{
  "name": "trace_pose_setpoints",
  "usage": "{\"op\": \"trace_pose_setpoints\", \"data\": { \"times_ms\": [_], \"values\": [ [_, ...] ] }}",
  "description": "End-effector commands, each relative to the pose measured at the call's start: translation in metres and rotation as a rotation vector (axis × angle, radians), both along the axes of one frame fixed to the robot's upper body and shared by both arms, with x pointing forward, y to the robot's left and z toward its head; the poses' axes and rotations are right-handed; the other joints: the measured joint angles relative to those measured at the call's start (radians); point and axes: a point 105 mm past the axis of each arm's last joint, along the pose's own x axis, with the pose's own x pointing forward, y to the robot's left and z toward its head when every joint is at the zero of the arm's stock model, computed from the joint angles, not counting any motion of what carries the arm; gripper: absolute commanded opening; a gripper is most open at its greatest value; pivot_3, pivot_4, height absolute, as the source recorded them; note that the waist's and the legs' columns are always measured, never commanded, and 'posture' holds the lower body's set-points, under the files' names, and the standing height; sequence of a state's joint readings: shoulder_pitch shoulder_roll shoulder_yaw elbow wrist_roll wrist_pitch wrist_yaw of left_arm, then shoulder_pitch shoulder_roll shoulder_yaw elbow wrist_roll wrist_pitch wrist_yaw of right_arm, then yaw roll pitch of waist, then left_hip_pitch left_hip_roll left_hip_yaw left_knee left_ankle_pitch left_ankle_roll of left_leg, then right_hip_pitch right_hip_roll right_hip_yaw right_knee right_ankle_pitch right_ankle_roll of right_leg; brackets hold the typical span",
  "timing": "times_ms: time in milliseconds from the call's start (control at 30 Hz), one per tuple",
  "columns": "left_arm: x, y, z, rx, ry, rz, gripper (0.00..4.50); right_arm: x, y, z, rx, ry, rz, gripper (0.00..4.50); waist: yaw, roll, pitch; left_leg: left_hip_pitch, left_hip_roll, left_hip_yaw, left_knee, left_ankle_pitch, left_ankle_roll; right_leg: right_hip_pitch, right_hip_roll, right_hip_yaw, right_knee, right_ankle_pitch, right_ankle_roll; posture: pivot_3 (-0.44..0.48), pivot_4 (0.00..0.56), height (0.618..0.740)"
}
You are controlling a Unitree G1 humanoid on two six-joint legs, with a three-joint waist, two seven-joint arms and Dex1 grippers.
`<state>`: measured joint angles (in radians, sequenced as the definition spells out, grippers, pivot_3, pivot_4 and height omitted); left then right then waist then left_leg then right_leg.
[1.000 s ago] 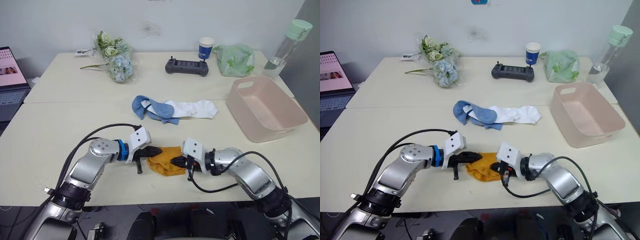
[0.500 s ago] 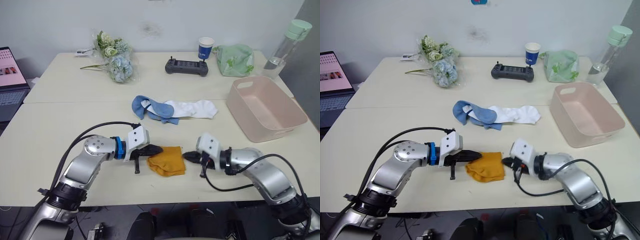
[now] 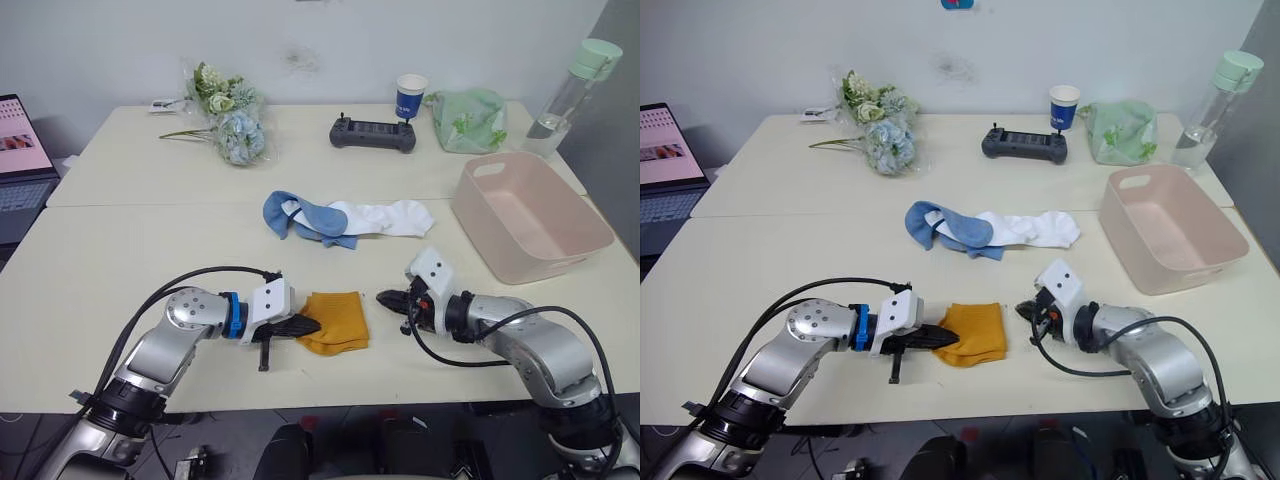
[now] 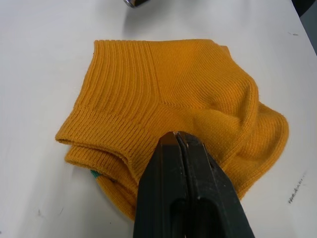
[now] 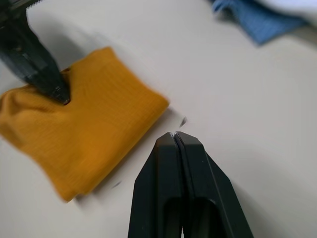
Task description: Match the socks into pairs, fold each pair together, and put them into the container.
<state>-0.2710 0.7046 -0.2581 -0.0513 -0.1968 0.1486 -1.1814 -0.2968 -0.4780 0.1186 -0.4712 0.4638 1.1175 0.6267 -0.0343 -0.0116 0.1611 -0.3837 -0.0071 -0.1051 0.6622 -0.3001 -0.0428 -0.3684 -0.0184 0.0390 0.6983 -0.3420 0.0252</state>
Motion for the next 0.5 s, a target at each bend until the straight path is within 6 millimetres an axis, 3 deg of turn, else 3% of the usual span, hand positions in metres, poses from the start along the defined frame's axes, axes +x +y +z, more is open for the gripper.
{"op": "trace_pose_setpoints", "data": {
  "times_ms": [33,333,500],
  "values": [
    [-0.006,0.013,-0.016,0.064,0.037,0.022,0.0,-0.005,0.004,0.006,0.073,0.116,-0.018,1.25,-0.001,0.0,0.0,0.0,0.0,0.0,0.0,0.0,0.0,0.0,0.0,0.0,0.0,0.0,0.0,0.0,0.15,0.74],
    [-0.01,0.013,-0.017,0.059,0.039,0.043,0.0,-0.007,0.021,-0.008,0.055,0.3,-0.041,4.3,-0.005,0.001,-0.001,0.001,0.0,0.0,-0.001,0.0,0.0,0.0,0.0,0.0,0.001,0.0,0.0,0.0,0.15,0.74],
    [-0.005,0.018,-0.013,0.064,0.023,0.071,0.0,-0.009,0.044,-0.012,0.087,0.372,0.009,4.44,-0.014,0.001,-0.002,0.002,0.0,0.0,-0.001,0.0,0.001,0.0,0.0,0.0,0.001,0.0,0.0,0.0,0.15,0.74]
  ]
}}
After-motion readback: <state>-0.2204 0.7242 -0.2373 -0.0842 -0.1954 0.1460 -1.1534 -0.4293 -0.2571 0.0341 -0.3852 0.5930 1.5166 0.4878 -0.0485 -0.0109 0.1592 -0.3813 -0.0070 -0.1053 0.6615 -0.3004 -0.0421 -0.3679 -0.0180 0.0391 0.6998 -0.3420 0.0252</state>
